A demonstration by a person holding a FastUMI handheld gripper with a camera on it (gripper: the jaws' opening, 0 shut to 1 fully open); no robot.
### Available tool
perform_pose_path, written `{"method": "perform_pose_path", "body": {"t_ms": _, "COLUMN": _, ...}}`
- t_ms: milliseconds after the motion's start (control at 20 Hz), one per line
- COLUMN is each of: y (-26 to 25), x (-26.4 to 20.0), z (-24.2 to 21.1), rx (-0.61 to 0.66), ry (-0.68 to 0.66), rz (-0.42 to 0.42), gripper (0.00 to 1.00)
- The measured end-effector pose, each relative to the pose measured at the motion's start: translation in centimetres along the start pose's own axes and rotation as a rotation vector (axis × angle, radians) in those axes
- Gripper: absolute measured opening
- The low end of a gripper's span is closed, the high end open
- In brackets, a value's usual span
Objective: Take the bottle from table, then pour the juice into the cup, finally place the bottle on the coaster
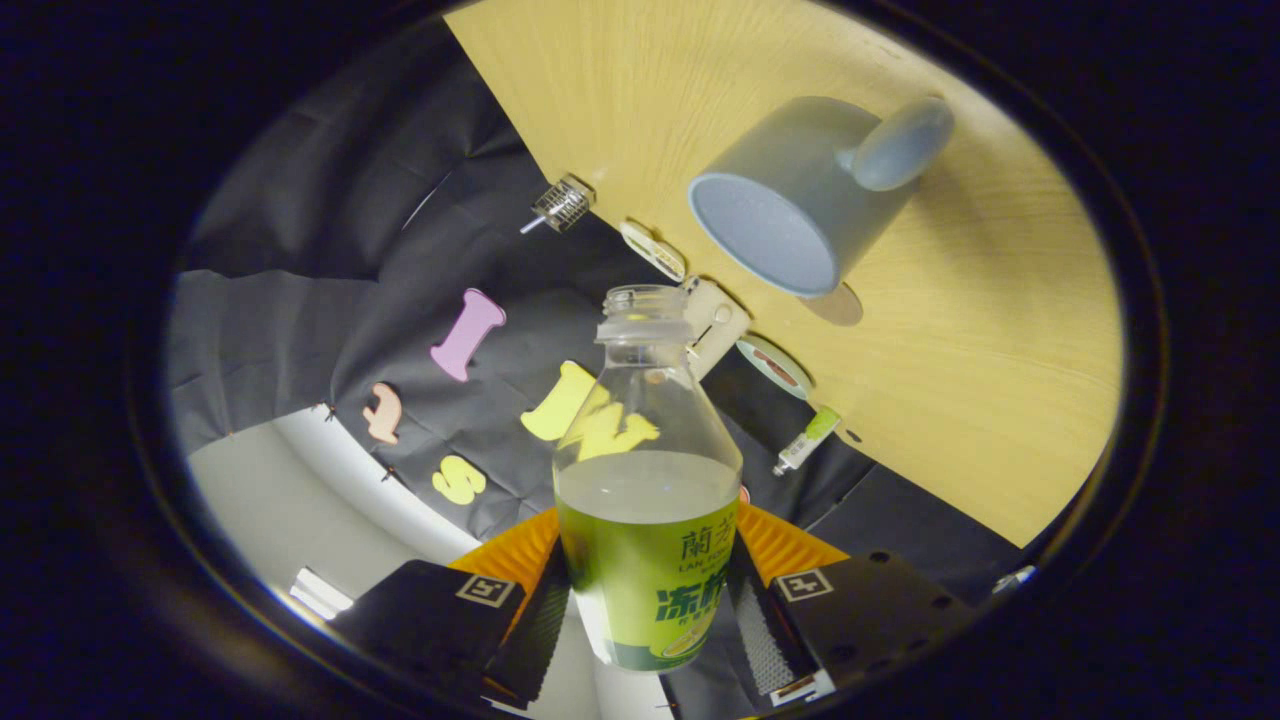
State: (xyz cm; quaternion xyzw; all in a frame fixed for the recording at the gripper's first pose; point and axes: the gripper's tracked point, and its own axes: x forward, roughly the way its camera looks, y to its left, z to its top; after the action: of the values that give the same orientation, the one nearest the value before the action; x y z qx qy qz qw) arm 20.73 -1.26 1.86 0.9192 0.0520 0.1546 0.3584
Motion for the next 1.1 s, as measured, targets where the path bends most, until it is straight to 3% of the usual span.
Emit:
{"method": "perform_pose_path", "body": {"t_ms": 350, "y": -0.9, "x": -0.7, "z": 1.1, "rx": -0.053, "ry": -0.055, "rz": -0.076, "gripper": 0.79}}
{"method": "perform_pose_path", "body": {"t_ms": 700, "y": -1.7, "x": -0.2, "z": 0.0, "rx": -0.248, "ry": -0.005, "rz": -0.101, "gripper": 0.79}}
{"method": "perform_pose_path", "body": {"t_ms": 800, "y": -2.9, "x": -0.1, "z": -0.5, "rx": -0.372, "ry": 0.025, "rz": -0.174, "gripper": 0.79}}
{"method": "perform_pose_path", "body": {"t_ms": 1100, "y": -2.1, "x": -0.5, "z": 0.0, "rx": -0.951, "ry": 0.060, "rz": -0.382, "gripper": 0.80}}
